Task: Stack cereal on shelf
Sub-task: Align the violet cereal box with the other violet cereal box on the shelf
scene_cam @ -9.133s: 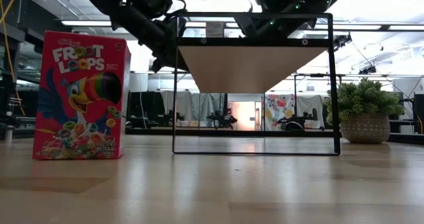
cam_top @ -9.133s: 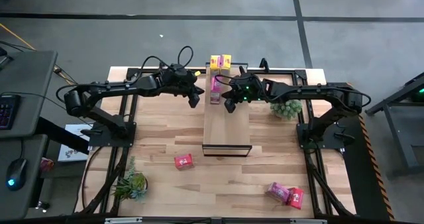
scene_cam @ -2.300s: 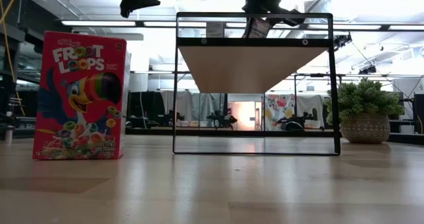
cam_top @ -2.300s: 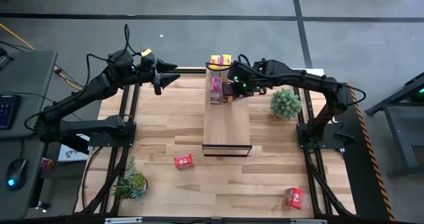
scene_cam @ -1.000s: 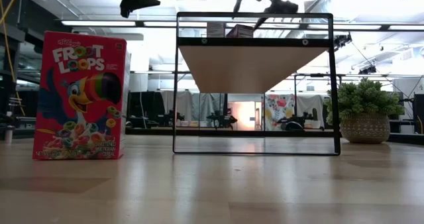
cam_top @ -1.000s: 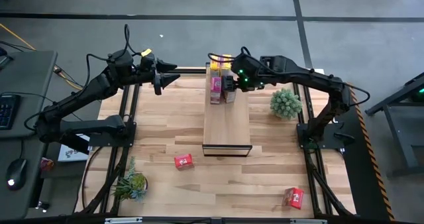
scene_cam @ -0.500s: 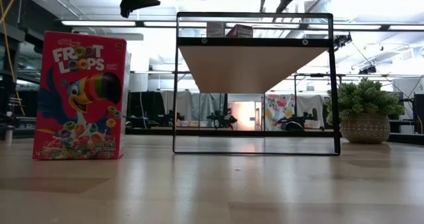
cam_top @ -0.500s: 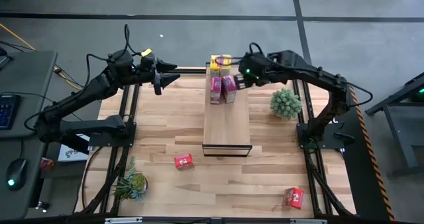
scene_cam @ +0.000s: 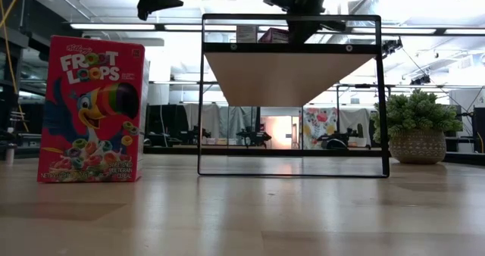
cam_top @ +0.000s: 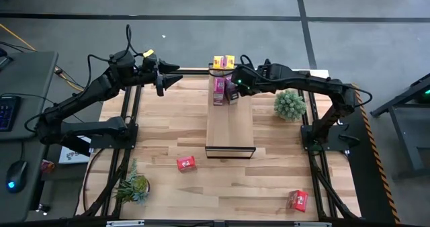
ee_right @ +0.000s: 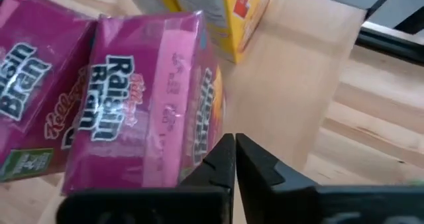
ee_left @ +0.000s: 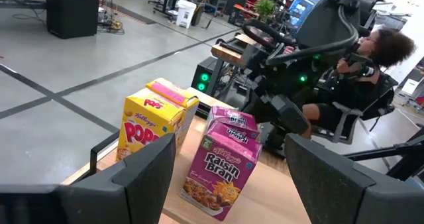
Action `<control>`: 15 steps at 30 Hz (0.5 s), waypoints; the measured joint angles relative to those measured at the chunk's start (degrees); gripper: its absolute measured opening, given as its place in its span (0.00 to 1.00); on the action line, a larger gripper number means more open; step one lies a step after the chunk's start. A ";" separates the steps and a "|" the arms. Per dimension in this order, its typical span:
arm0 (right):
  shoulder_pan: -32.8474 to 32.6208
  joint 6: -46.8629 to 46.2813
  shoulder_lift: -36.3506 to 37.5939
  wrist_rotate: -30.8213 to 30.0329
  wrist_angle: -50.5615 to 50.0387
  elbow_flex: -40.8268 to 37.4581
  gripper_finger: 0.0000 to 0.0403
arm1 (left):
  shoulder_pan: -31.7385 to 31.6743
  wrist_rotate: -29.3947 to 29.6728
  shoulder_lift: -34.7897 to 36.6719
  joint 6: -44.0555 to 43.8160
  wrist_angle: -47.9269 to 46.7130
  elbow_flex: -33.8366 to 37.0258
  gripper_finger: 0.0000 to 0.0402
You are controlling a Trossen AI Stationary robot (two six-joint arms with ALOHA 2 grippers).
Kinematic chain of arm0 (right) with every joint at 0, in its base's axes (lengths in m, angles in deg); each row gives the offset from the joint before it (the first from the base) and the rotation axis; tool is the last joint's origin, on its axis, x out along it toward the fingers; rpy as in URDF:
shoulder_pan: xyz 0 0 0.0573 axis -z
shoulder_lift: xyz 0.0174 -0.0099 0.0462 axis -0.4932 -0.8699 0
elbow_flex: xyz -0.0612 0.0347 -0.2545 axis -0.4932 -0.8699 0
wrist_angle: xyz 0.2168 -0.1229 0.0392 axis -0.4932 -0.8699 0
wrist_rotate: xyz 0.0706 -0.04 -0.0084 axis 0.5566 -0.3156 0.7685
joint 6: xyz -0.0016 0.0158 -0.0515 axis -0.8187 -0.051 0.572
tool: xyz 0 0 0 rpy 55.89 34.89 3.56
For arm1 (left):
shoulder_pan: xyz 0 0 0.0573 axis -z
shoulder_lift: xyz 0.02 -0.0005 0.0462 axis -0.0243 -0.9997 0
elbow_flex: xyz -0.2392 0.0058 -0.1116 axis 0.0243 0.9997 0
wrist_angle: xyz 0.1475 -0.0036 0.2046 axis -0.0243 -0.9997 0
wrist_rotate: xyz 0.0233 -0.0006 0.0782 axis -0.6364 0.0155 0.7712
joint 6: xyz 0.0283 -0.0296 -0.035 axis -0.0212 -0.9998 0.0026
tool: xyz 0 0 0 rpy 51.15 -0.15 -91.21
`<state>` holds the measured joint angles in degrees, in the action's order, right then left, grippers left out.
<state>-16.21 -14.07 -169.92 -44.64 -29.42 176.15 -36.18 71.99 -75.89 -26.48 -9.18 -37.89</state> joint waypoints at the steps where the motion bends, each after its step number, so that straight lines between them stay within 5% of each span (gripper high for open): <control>1: 0.00 0.02 -0.02 0.32 0.30 -0.06 0.02 | 0.00 0.00 0.00 0.00 0.00 0.00 0.68; 15: -2.20 -1.68 0.00 3.27 0.67 -0.11 0.00 | 0.00 0.02 0.00 0.02 -0.37 0.00 0.68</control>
<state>-18.41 -15.75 -169.92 -41.37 -28.75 176.04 -36.18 72.01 -75.89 -26.46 -9.55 -37.89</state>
